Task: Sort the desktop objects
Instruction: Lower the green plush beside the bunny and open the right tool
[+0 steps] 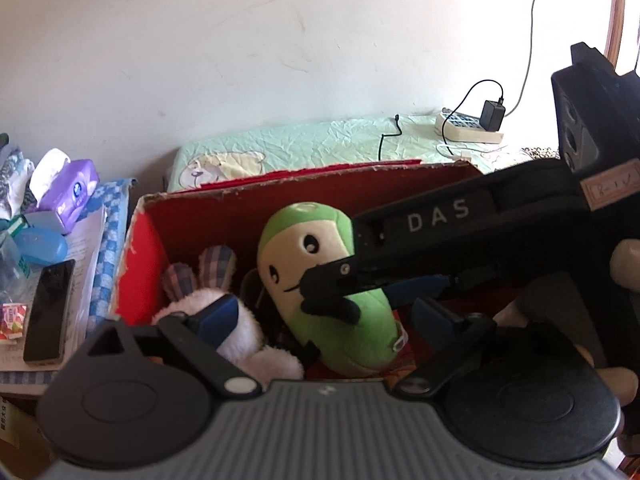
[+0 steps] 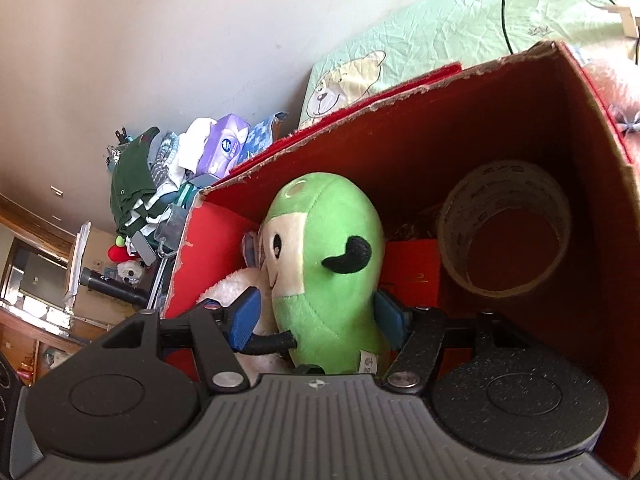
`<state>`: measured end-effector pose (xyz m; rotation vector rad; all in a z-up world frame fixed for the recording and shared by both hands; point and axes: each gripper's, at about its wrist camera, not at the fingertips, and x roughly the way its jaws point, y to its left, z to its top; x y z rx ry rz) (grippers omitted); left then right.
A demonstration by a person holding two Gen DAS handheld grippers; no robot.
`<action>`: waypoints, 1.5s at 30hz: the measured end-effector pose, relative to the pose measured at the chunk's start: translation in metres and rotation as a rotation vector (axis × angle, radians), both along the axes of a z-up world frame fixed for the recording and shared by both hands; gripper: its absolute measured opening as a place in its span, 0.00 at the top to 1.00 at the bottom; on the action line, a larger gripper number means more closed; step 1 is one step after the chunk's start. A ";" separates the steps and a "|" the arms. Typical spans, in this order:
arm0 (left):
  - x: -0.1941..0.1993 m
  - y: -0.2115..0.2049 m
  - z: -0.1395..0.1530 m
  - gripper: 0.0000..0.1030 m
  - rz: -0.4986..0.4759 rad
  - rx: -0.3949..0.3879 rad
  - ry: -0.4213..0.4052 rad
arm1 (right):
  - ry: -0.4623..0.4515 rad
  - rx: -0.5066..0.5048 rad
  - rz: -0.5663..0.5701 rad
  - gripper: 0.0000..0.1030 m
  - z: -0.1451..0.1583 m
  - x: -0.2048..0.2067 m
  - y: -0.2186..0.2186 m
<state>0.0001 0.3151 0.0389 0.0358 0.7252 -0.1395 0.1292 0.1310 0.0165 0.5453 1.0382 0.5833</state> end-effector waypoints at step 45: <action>0.000 -0.012 0.007 0.08 0.132 0.055 0.065 | -0.067 -0.060 -0.025 0.32 0.016 -0.025 -0.004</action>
